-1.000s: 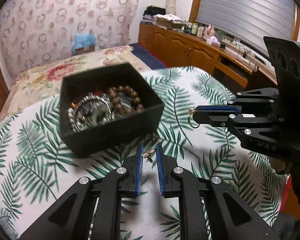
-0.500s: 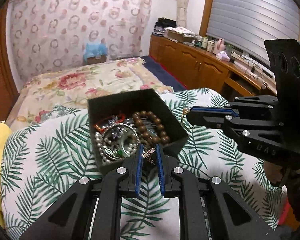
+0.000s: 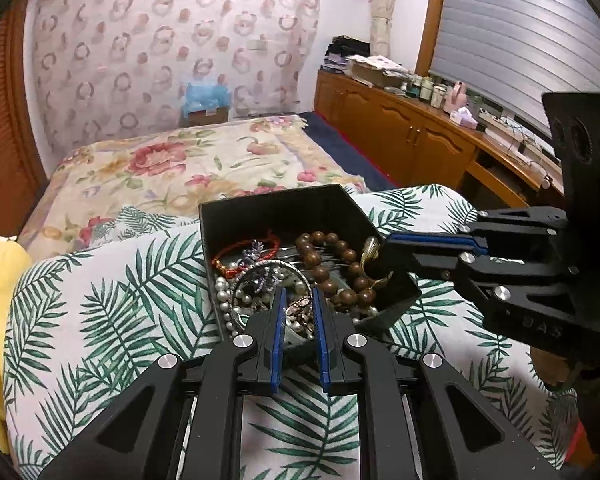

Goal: Organize jewelry

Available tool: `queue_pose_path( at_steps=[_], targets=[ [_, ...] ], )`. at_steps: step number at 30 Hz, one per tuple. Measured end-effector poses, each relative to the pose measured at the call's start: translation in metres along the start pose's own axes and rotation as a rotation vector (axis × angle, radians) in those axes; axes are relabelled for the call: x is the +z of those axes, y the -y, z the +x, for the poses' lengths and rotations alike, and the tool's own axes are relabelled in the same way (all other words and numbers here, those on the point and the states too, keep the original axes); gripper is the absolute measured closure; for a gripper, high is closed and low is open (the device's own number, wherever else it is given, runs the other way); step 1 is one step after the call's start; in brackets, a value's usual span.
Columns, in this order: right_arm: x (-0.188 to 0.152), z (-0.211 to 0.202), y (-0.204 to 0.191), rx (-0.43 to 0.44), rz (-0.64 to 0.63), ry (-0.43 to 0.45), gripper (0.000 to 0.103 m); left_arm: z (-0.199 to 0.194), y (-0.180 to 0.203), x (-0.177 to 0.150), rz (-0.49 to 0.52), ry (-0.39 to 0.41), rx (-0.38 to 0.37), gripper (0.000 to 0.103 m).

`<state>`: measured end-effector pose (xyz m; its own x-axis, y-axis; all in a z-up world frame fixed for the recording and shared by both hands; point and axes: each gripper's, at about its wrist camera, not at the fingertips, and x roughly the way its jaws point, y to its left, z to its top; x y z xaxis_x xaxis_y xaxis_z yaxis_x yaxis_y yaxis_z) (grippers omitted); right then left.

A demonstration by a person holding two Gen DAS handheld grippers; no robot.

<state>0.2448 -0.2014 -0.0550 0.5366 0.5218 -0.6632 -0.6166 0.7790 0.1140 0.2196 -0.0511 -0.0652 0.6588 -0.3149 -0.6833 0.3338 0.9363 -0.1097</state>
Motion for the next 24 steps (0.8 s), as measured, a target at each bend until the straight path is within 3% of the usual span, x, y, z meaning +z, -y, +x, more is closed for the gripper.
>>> queue_pose_path(
  at_steps=[3, 5, 12, 17, 21, 22, 23, 24],
  targets=[
    [-0.002, -0.001, 0.001, -0.003, 0.008, -0.001, 0.094, 0.003, -0.002, 0.003, -0.002, 0.000, 0.008, 0.091],
    [-0.001, -0.001, 0.003, -0.004, 0.025, 0.005, 0.085, 0.004, -0.004, 0.004, -0.005, 0.001, 0.012, 0.091],
    [-0.006, -0.012, 0.004, -0.022, 0.044, 0.032, 0.085, 0.006, -0.008, 0.006, -0.027, 0.011, 0.042, 0.087],
    [-0.015, -0.031, 0.004, -0.046, 0.064, 0.062, 0.085, -0.005, -0.006, 0.005, -0.034, 0.026, 0.059, 0.069],
    [-0.023, -0.048, 0.000, -0.073, 0.075, 0.083, 0.085, -0.019, -0.004, 0.000, -0.046, 0.039, 0.081, 0.064],
    [-0.025, -0.051, 0.000, -0.078, 0.077, 0.086, 0.081, -0.023, -0.003, -0.003, -0.049, 0.040, 0.088, 0.054],
    [-0.027, -0.055, -0.002, -0.088, 0.078, 0.091, 0.071, -0.026, -0.002, -0.004, -0.052, 0.043, 0.098, 0.036],
    [-0.030, -0.059, -0.004, -0.103, 0.080, 0.100, 0.065, -0.033, 0.000, -0.007, -0.054, 0.057, 0.107, 0.032]
  ],
)
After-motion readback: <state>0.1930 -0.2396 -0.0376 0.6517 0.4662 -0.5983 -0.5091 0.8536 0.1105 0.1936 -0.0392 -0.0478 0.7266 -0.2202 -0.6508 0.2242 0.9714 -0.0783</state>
